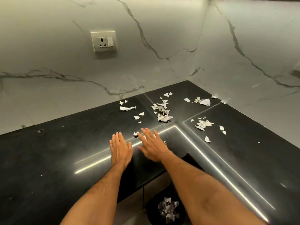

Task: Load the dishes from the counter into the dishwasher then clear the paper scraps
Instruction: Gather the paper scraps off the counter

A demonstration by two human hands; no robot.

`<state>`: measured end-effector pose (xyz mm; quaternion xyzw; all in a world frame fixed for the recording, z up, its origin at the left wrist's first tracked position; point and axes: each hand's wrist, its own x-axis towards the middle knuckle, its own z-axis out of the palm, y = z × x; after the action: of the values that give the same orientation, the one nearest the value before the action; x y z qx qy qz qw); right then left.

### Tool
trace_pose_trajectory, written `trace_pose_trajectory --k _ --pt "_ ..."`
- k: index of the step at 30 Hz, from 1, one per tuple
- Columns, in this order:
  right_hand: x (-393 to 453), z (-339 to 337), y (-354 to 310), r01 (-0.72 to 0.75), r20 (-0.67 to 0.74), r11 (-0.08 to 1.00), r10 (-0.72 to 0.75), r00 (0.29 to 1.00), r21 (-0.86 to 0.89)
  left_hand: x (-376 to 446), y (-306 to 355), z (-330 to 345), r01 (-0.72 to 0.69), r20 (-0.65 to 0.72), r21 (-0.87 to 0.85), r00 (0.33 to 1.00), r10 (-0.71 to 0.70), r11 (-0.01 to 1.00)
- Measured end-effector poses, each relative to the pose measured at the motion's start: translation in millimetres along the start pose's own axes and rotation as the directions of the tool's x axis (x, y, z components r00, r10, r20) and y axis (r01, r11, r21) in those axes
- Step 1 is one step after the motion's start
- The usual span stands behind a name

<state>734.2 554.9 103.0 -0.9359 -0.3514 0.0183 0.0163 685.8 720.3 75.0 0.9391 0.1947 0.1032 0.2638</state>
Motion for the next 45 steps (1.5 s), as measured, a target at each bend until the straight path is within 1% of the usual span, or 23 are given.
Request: trace_pose_trajectory --k 3,5,8,11,13,18,23,24,26,28,30,32,34,36,38,40,42,45 --pt "29.1 24.7 4.9 0.152 0.059 0.986 -0.148 0.987 -0.062 20.2 -8.5 19.7 0.038 0.009 0.046 0.999 -0.038 0.998" --pt "42.2 35.3 7.2 0.223 0.073 0.971 -0.217 0.973 -0.084 31.8 -11.8 28.1 0.079 0.008 0.075 0.997 -0.08 0.994" --pt "56.6 45.7 14.3 0.24 0.09 0.968 -0.233 0.968 -0.076 48.4 -10.9 34.5 0.098 0.005 0.09 0.995 -0.099 0.991" --pt "69.4 59.4 31.4 0.228 0.097 0.973 -0.224 0.97 -0.036 69.5 -3.4 51.6 0.073 0.036 0.096 0.996 -0.077 0.993" --pt "73.4 64.9 44.6 0.225 0.071 0.974 -0.222 0.972 -0.025 82.8 5.5 60.5 0.046 0.045 0.089 0.998 -0.05 0.995" --pt "75.5 61.7 100.7 0.057 0.056 0.998 -0.057 0.997 0.002 133.2 51.7 87.7 -0.041 0.121 0.036 0.992 0.036 0.999" --pt "73.0 53.7 157.8 -0.064 0.068 0.997 0.068 0.995 -0.051 161.3 98.0 124.7 -0.144 0.19 0.055 0.973 0.131 0.988" --pt "74.7 52.8 168.7 -0.097 0.063 0.993 0.101 0.993 -0.062 166.1 108.2 130.0 -0.178 0.215 0.035 0.962 0.166 0.983" --pt "78.5 48.6 187.5 -0.172 0.053 0.982 0.176 0.983 -0.085 176.2 125.5 136.4 -0.231 0.258 -0.066 0.936 0.24 0.971" --pt "84.9 42.1 196.0 -0.208 0.037 0.971 0.214 0.976 -0.115 185.7 131.2 136.5 -0.295 0.231 -0.14 0.918 0.321 0.945" --pt "97.1 34.5 192.8 -0.197 0.014 0.973 0.2 0.98 -0.122 195.9 125.4 128.8 -0.353 0.133 -0.131 0.92 0.37 0.926" --pt "120.2 26.3 178.0 -0.15 -0.011 0.983 0.15 0.989 -0.11 211.9 109.9 116.5 -0.346 0.022 -0.073 0.937 0.349 0.935" --pt "150.2 24.5 157.9 -0.091 -0.017 0.992 0.09 0.996 -0.086 233.4 86.7 101.4 -0.276 -0.049 0.0 0.96 0.276 0.961" --pt "181.7 26.2 137.2 -0.036 -0.021 0.997 0.035 0.999 -0.068 256.2 59.4 88.2 -0.168 -0.071 0.04 0.983 0.171 0.985" --pt "212.6 30.5 116.7 0.008 -0.021 0.998 -0.009 1.0 -0.057 277.5 31.5 78.6 -0.069 -0.061 0.06 0.996 0.073 0.996" --pt "239.2 34.7 99.1 0.034 -0.003 0.999 -0.034 0.999 -0.032 295.1 9.5 72.8 -0.025 -0.005 0.06 1.0 0.025 0.998" --pt "261.8 39.9 89.1 0.046 0.027 0.999 -0.045 0.999 -0.029 309.7 -4.3 72.7 -0.035 0.07 0.064 0.997 0.031 0.997" --pt "278.4 46.6 91.1 0.029 0.087 0.998 -0.024 0.996 -0.059 323.3 -10.9 77.0 -0.131 0.108 0.139 0.987 0.116 0.982"
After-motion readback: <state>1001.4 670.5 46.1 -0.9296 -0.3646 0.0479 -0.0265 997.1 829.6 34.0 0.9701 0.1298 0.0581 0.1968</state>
